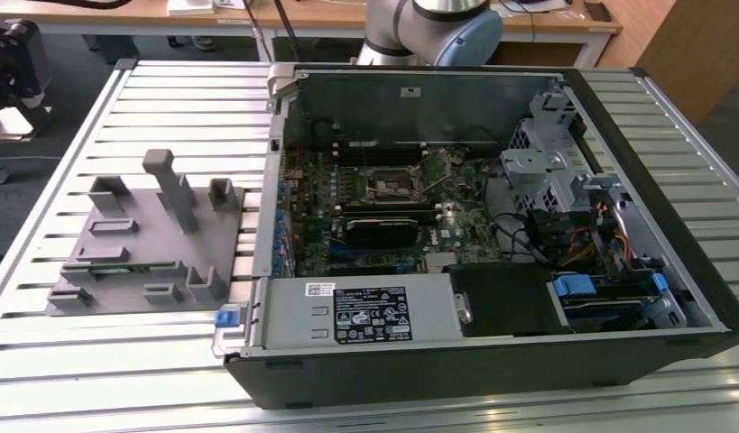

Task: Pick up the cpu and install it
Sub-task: 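Pick up the cpu and move it towards the insertion slot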

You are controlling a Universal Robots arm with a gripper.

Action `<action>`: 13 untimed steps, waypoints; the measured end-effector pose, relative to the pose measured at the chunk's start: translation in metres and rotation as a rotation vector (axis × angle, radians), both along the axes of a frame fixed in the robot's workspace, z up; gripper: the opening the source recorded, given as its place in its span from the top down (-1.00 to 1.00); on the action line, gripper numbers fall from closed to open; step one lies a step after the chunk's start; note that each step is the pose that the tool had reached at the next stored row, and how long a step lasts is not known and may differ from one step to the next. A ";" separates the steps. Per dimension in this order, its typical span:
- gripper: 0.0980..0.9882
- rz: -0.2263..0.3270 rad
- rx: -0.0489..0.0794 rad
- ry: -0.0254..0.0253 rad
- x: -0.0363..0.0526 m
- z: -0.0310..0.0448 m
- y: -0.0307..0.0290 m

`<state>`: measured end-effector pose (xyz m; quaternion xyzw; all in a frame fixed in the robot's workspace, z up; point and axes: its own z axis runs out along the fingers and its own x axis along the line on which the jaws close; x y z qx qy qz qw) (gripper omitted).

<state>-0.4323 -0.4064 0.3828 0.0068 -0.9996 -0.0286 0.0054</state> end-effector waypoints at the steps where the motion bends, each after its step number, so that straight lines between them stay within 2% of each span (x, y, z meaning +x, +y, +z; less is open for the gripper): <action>1: 0.04 0.000 0.000 0.0001 0.0013 0.0006 0.0000; 8: 0.04 0.000 0.000 0.0002 0.0220 0.0023 0.0001; 13: 0.04 0.000 0.000 0.0002 0.0240 0.0156 0.0008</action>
